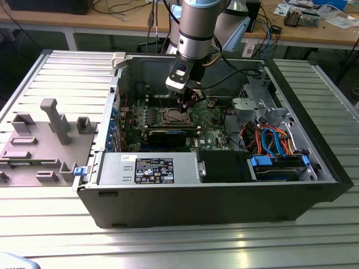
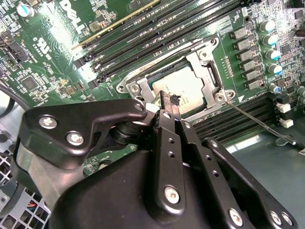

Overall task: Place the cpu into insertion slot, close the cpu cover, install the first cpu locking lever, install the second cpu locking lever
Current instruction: 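Install the first cpu locking lever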

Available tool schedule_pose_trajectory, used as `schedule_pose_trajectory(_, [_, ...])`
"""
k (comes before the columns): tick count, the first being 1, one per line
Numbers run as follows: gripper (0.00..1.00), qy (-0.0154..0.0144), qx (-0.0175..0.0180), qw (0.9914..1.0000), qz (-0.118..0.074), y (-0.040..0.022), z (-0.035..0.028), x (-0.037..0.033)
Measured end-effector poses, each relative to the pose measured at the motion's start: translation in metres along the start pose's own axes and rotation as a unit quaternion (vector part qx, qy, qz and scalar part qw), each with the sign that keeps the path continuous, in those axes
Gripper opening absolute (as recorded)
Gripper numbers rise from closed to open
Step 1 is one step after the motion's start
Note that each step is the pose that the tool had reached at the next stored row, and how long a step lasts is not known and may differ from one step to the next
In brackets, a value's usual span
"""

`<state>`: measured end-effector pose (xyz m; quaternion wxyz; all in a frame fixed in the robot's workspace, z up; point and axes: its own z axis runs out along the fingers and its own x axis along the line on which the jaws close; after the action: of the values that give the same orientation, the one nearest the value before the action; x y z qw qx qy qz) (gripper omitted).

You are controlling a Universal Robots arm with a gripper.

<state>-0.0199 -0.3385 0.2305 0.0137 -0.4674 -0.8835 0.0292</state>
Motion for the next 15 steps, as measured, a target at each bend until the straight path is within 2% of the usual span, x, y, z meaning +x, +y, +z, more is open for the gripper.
schedule_pose_trajectory(15, [0.11,-0.0003,0.0,0.99999,-0.004,0.0,0.0002,0.0])
